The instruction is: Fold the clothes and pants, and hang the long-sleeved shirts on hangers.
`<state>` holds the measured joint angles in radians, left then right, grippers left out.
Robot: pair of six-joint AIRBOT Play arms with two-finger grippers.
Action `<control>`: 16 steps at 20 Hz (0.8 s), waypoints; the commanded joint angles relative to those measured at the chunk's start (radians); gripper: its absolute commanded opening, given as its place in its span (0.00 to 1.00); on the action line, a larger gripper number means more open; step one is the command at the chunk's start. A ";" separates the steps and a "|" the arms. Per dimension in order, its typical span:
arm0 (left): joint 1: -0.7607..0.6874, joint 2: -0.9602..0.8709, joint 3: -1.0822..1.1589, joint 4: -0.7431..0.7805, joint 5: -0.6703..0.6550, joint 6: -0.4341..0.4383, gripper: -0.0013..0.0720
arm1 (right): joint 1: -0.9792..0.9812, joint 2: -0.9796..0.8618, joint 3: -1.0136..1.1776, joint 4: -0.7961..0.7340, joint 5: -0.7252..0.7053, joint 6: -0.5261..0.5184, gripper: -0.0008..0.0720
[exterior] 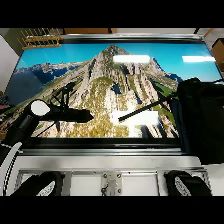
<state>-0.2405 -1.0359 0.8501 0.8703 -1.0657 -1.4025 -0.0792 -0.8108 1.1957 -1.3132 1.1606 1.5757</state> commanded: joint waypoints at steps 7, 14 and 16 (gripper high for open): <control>0.000 0.000 0.000 -0.001 0.000 0.000 0.04 | 0.062 -0.014 0.001 0.027 -0.009 -0.019 0.04; 0.000 0.000 0.000 -0.001 0.000 0.000 0.04 | 0.062 -0.015 0.001 0.027 -0.002 -0.020 0.04; 0.000 0.000 0.000 -0.001 0.000 0.000 0.04 | 0.062 -0.015 0.001 0.027 -0.002 -0.020 0.04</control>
<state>-0.2405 -1.0359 0.8501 0.8688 -1.0657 -1.4048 -0.0185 -0.8253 1.1957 -1.2865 1.1584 1.5547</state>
